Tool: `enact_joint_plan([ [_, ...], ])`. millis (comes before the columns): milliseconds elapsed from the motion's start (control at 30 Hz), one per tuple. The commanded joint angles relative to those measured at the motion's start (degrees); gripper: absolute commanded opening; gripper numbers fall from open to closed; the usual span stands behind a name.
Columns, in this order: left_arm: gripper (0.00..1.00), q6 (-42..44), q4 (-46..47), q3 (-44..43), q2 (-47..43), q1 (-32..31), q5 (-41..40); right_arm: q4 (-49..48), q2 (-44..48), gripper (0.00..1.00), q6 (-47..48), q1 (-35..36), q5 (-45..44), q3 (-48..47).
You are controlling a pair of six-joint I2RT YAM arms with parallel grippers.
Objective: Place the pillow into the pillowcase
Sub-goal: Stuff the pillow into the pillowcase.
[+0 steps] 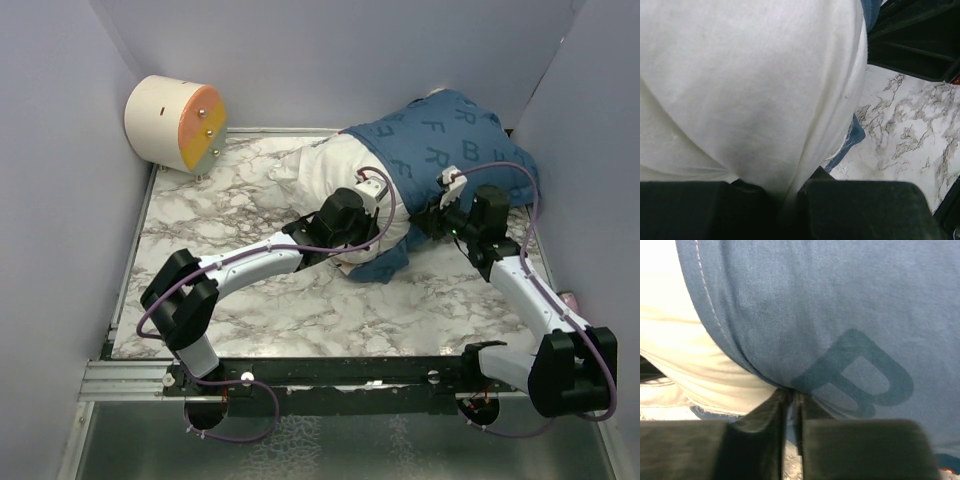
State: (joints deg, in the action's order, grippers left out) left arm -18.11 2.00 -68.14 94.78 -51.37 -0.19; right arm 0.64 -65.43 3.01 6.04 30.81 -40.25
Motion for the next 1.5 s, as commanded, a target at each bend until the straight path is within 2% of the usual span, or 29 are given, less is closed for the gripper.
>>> enact_joint_plan([
  [0, 0.00, 1.9, 10.3, -1.4, -0.1, -0.1, 4.7, -0.4, -1.7, 0.01, -0.4, -0.1, 9.1, -3.3],
  [67, 0.00, 3.9, 13.6, -0.1, -0.1, 0.0, 5.3, 1.7, 0.4, 0.01, 1.0, -0.1, 19.5, -3.9],
  [133, 0.00, 6.5, 18.3, 1.2, 0.0, 0.0, 6.0, 2.1, 2.8, 0.01, 3.8, -0.1, 35.1, -3.0],
  [200, 0.00, 9.4, 23.1, 2.0, 0.4, 0.0, 6.5, -1.3, 4.9, 0.01, 3.7, -0.1, 48.4, -1.3],
  [267, 0.00, 11.8, 26.2, 1.5, 1.3, 0.1, 6.6, -2.0, 6.0, 0.01, 3.7, 0.0, 55.7, -0.7],
  [333, 0.00, 12.9, 28.8, 0.6, 2.0, 0.1, 6.7, -1.9, 5.9, 0.01, 3.7, 0.1, 58.3, -0.9],
  [500, 0.00, 9.5, 38.2, 0.7, 8.2, 0.1, 6.3, 5.0, 2.4, 0.01, 7.3, 0.2, 60.2, -4.0],
  [567, 0.00, 7.1, 41.7, 1.4, 11.0, 0.1, 5.1, 5.5, 1.6, 0.01, 5.9, 0.2, 58.6, -4.3],
  [667, 0.00, 3.7, 45.8, 2.4, 16.4, -0.4, 2.9, 1.4, 1.0, 0.01, 0.5, 0.1, 51.8, -2.9],
  [800, 0.00, 3.3, 51.0, 4.4, 19.9, -3.3, 1.8, 7.9, -2.3, 0.01, 3.3, -0.5, 40.4, -5.6],
  [900, 0.00, 5.8, 54.8, 7.7, 18.8, -6.1, 2.1, 9.7, -4.7, 0.01, 4.0, -1.4, 37.2, -6.8],
  [1000, 0.00, 8.7, 56.4, 11.9, 15.7, -8.9, 3.1, 9.5, -5.7, 0.01, 4.1, -1.5, 37.6, -7.2],
  [1133, 0.00, 12.3, 53.8, 15.6, 12.0, -13.1, 2.7, 9.4, -6.8, 0.01, 4.5, -0.9, 39.7, -8.8],
  [1267, 0.00, 11.9, 52.4, 19.0, 9.2, -15.7, 0.0, 16.4, -9.7, 0.01, 10.5, 4.9, 39.9, -14.7],
  [1467, 0.00, 9.9, 54.1, 24.9, 3.8, -16.5, -3.8, 23.4, -10.2, 0.01, 14.5, 12.4, 39.2, -25.7],
])
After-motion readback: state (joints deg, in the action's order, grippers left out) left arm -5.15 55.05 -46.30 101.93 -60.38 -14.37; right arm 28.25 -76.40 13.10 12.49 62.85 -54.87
